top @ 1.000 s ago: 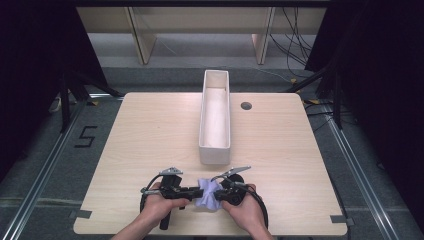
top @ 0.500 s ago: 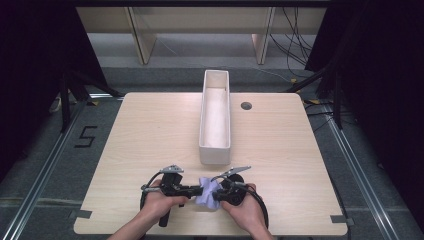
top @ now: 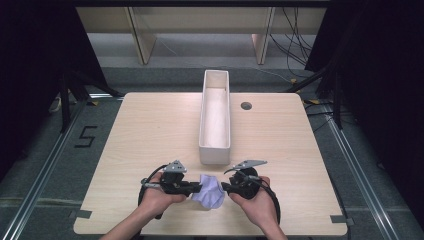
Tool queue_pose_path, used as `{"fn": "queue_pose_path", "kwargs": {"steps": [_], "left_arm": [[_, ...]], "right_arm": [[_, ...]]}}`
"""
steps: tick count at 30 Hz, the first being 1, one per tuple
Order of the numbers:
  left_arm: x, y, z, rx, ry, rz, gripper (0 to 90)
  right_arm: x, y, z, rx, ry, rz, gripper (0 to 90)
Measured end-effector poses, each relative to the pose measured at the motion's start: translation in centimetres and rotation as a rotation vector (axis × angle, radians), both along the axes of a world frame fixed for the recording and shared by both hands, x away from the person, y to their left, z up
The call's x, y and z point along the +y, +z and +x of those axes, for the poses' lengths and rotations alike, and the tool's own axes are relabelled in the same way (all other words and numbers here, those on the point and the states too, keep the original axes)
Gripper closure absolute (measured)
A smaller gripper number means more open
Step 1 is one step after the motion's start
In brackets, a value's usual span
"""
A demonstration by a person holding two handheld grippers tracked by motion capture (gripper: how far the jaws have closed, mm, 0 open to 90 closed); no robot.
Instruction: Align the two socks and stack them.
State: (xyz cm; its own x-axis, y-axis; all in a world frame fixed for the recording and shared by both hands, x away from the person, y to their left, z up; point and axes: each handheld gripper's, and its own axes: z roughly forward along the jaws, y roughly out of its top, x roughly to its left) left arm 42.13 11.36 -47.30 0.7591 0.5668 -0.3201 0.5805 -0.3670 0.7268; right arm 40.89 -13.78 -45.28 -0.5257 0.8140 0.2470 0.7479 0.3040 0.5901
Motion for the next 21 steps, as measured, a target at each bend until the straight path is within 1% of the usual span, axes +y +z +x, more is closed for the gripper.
{"fn": "queue_pose_path", "kwargs": {"steps": [1,2,3,5,6,7,8,9,10,11,12,14,15,16,17,18,19,20,21], "left_arm": [[0.0,0.1,0.0,-0.006,0.000,0.008,83.7],[0.0,0.3,0.1,-0.011,-0.012,0.013,83.7],[0.0,0.4,0.2,-0.016,-0.022,0.018,83.8],[0.0,0.7,0.3,-0.023,-0.034,0.023,83.8],[0.1,0.8,0.4,-0.028,-0.047,0.027,83.8],[0.1,1.0,0.5,-0.033,-0.057,0.031,83.8],[0.1,1.1,0.5,-0.040,-0.063,0.033,83.8],[0.2,1.3,0.6,-0.046,-0.073,0.044,83.8],[0.3,1.5,0.7,-0.049,-0.083,0.051,83.8],[0.3,1.6,0.8,-0.051,-0.087,0.049,83.8],[0.4,1.8,0.9,-0.051,-0.095,0.053,83.8],[0.5,2.0,1.0,-0.050,-0.106,0.055,83.8],[0.5,2.1,1.0,-0.050,-0.112,0.058,83.9],[0.5,2.3,1.1,-0.049,-0.116,0.061,83.9],[0.6,2.4,1.2,-0.055,-0.119,0.069,83.9],[0.6,2.5,1.3,-0.052,-0.122,0.069,83.9],[0.6,2.6,1.3,-0.055,-0.123,0.070,83.9],[0.6,2.7,1.4,-0.054,-0.125,0.071,83.9],[0.6,2.8,1.4,-0.057,-0.124,0.073,83.9]], "right_arm": [[-0.3,-0.1,0.3,-0.053,0.038,0.004,60.5],[-0.4,0.1,0.2,-0.054,0.032,-0.011,59.8],[-0.6,0.1,0.3,-0.066,0.036,-0.012,59.0],[-0.7,0.1,0.4,-0.066,0.039,-0.012,58.1],[-0.8,0.0,0.5,-0.080,0.044,0.002,57.5],[-0.8,0.1,0.5,-0.076,0.041,0.002,57.1],[-1.0,0.2,0.6,-0.073,0.059,0.000,56.8],[-1.0,0.3,0.5,-0.077,0.044,-0.001,56.6],[-1.1,0.2,0.6,-0.089,0.042,0.006,56.4],[-1.2,0.4,0.6,-0.083,0.040,0.005,56.3],[-1.3,0.4,0.6,-0.092,0.033,0.009,56.2],[-1.5,0.5,0.7,-0.087,0.040,0.013,56.0],[-1.6,0.6,0.6,-0.075,0.029,0.025,55.9],[-1.8,0.7,0.6,-0.085,0.031,0.018,56.0],[-1.8,0.7,0.5,-0.084,0.023,0.025,56.0],[-1.8,0.9,0.3,-0.054,0.004,0.025,56.0],[-2.0,0.8,0.4,-0.089,0.023,0.021,56.0],[-1.9,0.8,0.2,-0.067,0.004,0.040,56.0],[-1.9,0.9,0.2,-0.061,0.001,0.040,56.0]]}}
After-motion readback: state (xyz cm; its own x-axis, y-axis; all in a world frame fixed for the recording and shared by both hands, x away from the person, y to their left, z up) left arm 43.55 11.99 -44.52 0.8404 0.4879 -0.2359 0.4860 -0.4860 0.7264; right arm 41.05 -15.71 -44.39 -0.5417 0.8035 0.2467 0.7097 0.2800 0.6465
